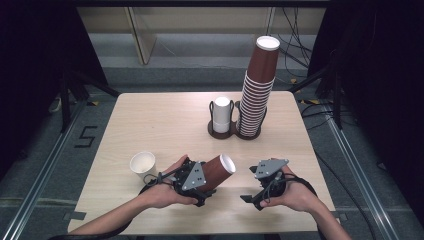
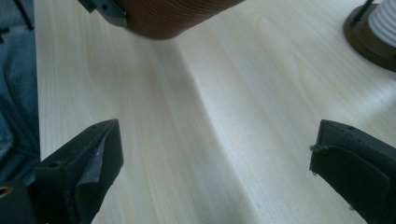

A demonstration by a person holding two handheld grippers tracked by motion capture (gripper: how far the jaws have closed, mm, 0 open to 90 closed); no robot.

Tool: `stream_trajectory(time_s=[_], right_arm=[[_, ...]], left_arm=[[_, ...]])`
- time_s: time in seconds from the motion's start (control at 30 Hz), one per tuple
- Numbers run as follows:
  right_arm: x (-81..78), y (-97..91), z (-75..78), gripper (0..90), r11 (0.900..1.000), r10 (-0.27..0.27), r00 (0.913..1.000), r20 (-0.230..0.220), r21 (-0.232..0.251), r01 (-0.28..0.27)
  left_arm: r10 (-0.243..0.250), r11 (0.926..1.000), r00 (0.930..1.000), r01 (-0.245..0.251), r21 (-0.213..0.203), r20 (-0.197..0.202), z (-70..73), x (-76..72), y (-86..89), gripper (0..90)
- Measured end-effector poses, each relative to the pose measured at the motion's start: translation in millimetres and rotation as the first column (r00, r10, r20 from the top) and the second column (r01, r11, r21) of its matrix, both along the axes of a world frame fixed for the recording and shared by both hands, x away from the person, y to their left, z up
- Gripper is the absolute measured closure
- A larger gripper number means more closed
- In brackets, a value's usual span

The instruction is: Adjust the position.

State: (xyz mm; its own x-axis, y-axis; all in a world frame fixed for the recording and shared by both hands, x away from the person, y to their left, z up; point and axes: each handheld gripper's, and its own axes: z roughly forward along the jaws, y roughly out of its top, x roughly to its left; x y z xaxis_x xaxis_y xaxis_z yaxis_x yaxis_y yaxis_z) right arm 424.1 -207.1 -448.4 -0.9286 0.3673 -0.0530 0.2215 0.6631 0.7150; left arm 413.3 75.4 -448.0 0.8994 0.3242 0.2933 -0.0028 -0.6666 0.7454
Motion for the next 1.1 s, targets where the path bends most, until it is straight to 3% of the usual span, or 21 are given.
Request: stream_trajectory(time_s=[0.03,0.13,0.17,0.27,0.3,0.33,0.4,0.47,0.6,0.67,0.7,0.77,0.8,0.87,0.97,1.0,1.03,1.1], right_arm=[[-1.9,1.5,-0.4,2.6,0.9999,-0.002,0.9997,-0.022,-0.011,0.002],[-1.0,5.5,-0.1,2.6,0.9973,0.058,0.9983,-0.005,-0.044,-0.058],[-3.0,7.0,0.1,2.6,0.9970,0.055,0.9982,-0.023,-0.054,-0.056],[-2.7,10.5,2.0,2.7,0.9907,0.106,0.9943,-0.005,-0.084,-0.106],[-3.8,11.6,2.6,2.8,0.9896,0.107,0.9941,-0.018,-0.094,-0.109],[-3.0,12.7,3.7,3.1,0.9858,0.128,0.9918,0.003,-0.110,-0.126],[-5.4,14.7,4.7,4.9,0.9858,0.109,0.9937,-0.026,-0.125,-0.112],[-3.4,17.1,4.8,5.3,0.9794,0.146,0.9893,-0.002,-0.141,-0.145],[-2.5,21.8,7.6,5.4,0.9716,0.169,0.9854,0.023,-0.172,-0.162],[-2.6,24.8,9.3,5.4,0.9681,0.182,0.9829,0.027,-0.180,-0.175],[-5.3,26.1,9.8,5.4,0.9711,0.158,0.9874,-0.006,-0.180,-0.157],[-3.0,29.1,11.8,5.4,0.9600,0.202,0.9790,0.029,-0.204,-0.192],[-3.9,30.6,11.7,5.4,0.9615,0.198,0.9801,0.011,-0.196,-0.192],[-2.5,32.9,13.8,5.4,0.9559,0.219,0.9748,0.042,-0.209,-0.206],[-2.6,36.5,15.3,5.3,0.9543,0.230,0.9729,0.025,-0.202,-0.220],[-3.7,37.1,16.0,5.3,0.9571,0.217,0.9759,0.024,-0.202,-0.208],[-2.2,38.3,16.9,5.3,0.9520,0.238,0.9705,0.035,-0.206,-0.227],[-3.3,40.6,18.6,5.3,0.9515,0.236,0.9715,0.023,-0.208,-0.226]], left_arm=[[-0.011,0.9998,0.9999,0.011,0.014,-0.002,0.0,-0.6,0.0,12.5],[-0.035,0.9985,0.9994,0.035,0.043,0.000,-0.5,-2.2,-0.7,12.5],[-0.043,0.9969,0.9990,0.044,0.066,-0.005,0.3,-2.5,-0.9,12.5],[-0.062,0.9939,0.9981,0.061,0.092,0.001,-0.9,-4.4,-3.3,12.5],[-0.071,0.9920,0.9975,0.070,0.105,0.003,-0.6,-4.8,-4.2,12.4],[-0.083,0.9886,0.9966,0.083,0.125,-0.007,0.5,-4.8,-4.9,12.5],[-0.077,0.9879,0.9970,0.075,0.135,0.007,0.5,-5.7,-7.4,12.5],[-0.084,0.9859,0.9965,0.082,0.146,0.005,1.7,-6.0,-9.4,12.5],[-0.107,0.9791,0.9943,0.105,0.174,0.000,4.5,-5.8,-13.0,12.5],[-0.125,0.9727,0.9921,0.123,0.197,-0.001,6.0,-6.2,-14.5,12.5],[-0.140,0.9676,0.9901,0.139,0.211,-0.013,7.4,-6.0,-15.3,12.5],[-0.154,0.9624,0.9881,0.151,0.226,-0.004,8.6,-6.5,-17.1,12.5],[-0.160,0.9602,0.9871,0.157,0.231,-0.005,9.0,-6.8,-18.1,12.5],[-0.169,0.9559,0.9856,0.165,0.243,-0.005,9.3,-7.4,-20.2,12.6],[-0.182,0.9477,0.9833,0.177,0.266,-0.007,8.8,-8.6,-22.8,12.6],[-0.185,0.9453,0.9827,0.180,0.272,-0.008,8.5,-8.8,-23.5,12.6],[-0.190,0.9429,0.9818,0.184,0.277,-0.009,8.4,-9.0,-24.2,12.6],[-0.199,0.9361,0.9798,0.194,0.293,-0.013,8.8,-9.2,-25.5,12.6]])
